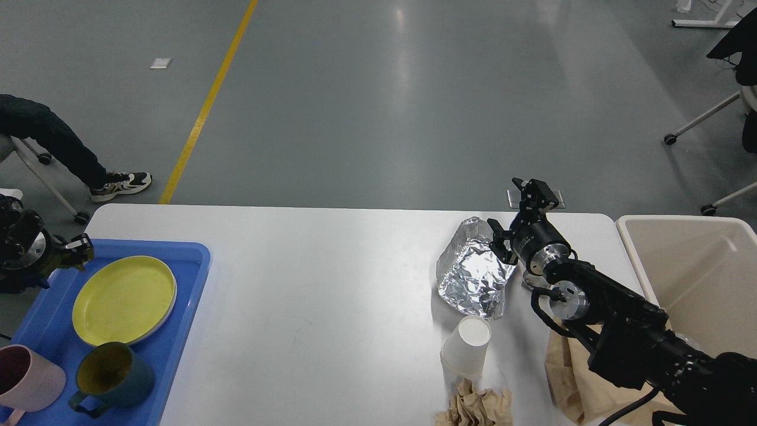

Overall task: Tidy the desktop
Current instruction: 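Release the yellow plate and raise the left gripper above the tray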

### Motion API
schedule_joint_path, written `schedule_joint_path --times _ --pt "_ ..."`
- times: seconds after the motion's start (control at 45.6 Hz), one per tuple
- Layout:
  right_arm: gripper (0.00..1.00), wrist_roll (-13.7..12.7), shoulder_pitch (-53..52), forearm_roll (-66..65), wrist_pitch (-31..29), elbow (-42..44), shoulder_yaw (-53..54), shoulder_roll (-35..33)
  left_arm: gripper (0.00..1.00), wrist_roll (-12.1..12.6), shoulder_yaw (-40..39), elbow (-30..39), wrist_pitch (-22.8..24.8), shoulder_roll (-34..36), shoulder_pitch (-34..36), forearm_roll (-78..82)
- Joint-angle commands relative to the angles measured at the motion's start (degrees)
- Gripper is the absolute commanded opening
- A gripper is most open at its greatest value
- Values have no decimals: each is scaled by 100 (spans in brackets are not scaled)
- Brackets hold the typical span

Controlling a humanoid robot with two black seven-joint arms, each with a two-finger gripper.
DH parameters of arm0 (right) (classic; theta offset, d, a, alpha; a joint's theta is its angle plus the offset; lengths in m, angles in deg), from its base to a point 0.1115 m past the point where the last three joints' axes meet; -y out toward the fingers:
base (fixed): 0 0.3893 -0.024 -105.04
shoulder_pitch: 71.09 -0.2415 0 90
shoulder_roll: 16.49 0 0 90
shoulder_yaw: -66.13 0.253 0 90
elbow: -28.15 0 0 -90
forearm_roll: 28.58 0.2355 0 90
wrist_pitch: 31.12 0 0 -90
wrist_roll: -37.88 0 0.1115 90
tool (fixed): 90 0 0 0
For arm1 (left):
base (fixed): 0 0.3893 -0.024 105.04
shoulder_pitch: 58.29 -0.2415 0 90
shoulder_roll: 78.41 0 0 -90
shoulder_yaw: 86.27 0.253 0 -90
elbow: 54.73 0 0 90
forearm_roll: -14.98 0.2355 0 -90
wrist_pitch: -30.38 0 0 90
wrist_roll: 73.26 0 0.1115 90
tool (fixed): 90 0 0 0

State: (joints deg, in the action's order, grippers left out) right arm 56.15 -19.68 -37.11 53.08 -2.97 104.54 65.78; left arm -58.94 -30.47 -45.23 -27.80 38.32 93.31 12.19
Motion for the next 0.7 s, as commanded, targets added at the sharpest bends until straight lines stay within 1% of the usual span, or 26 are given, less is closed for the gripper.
schedule_joint_path --times 0.0,0.131,0.241,0.285,0.394,0.504,0.614,0.679 --pt "100 1 0 0 0 0 0 0 96 -52 -95 8 -186 -10 -16 -2" --pt "100 1 0 0 0 0 0 0 96 -69 -543 8 -186 -19 -16 -29" --pt "100 1 0 0 0 0 0 0 96 -122 -1403 8 -256 -72 -112 -38" --pt "100 1 0 0 0 0 0 0 96 -192 -1842 8 -291 -72 -200 -46" --pt "100 1 0 0 0 0 0 0 96 -464 -3388 -1 -458 -54 -508 -46" --pt "100 1 0 0 0 0 0 0 96 -789 -5207 -1 -739 -72 -868 -29" --pt "100 -8 0 0 0 0 0 0 96 -965 -6790 -1 -757 -107 -1123 -38" --pt "100 1 0 0 0 0 0 0 96 -1027 -7625 -1 -748 -212 -1220 -38"
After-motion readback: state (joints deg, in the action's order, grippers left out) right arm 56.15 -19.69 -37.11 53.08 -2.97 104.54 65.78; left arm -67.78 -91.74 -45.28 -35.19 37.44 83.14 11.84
